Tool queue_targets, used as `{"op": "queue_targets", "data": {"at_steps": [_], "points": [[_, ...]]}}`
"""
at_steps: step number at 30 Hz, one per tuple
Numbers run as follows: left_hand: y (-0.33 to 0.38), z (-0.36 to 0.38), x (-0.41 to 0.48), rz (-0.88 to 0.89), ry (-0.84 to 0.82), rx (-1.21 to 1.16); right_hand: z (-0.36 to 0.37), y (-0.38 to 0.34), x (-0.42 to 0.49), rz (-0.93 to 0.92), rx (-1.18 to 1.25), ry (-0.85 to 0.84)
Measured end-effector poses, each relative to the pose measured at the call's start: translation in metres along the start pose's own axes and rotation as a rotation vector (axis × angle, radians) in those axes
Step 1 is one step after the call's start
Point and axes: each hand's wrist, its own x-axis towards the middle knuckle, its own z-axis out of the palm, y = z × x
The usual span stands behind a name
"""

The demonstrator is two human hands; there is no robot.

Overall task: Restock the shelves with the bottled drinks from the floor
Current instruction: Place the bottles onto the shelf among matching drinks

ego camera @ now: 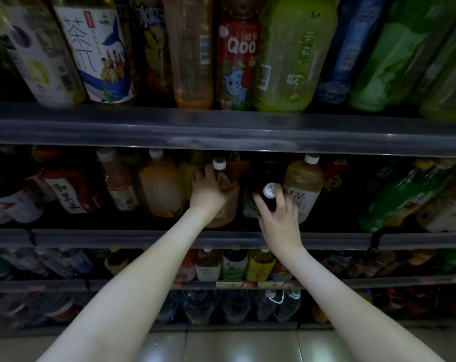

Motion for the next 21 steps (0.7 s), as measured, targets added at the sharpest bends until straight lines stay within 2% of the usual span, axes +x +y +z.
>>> {"op": "queue_targets", "data": {"at_steps": [5, 10, 15, 18, 21], "points": [[-0.009, -0.009, -0.002, 0.093, -0.068, -0.107, -0.004, -0.002, 0.008, 0.062, 0.022, -0.037], [-0.005, -0.006, -0.002, 0.122, -0.126, -0.17, -0.01, -0.001, 0.039, 0.14, 0.011, -0.212], [-0.006, 0.009, -0.008, 0.039, -0.149, -0.032, -0.01, 0.003, 0.055, 0.197, 0.018, -0.497], [-0.012, 0.017, -0.014, 0.021, -0.09, 0.091, -0.01, -0.002, 0.052, 0.179, -0.015, -0.459], [-0.013, 0.015, -0.01, 0.058, -0.096, 0.055, -0.006, 0.005, 0.049, 0.126, -0.076, -0.368]]}}
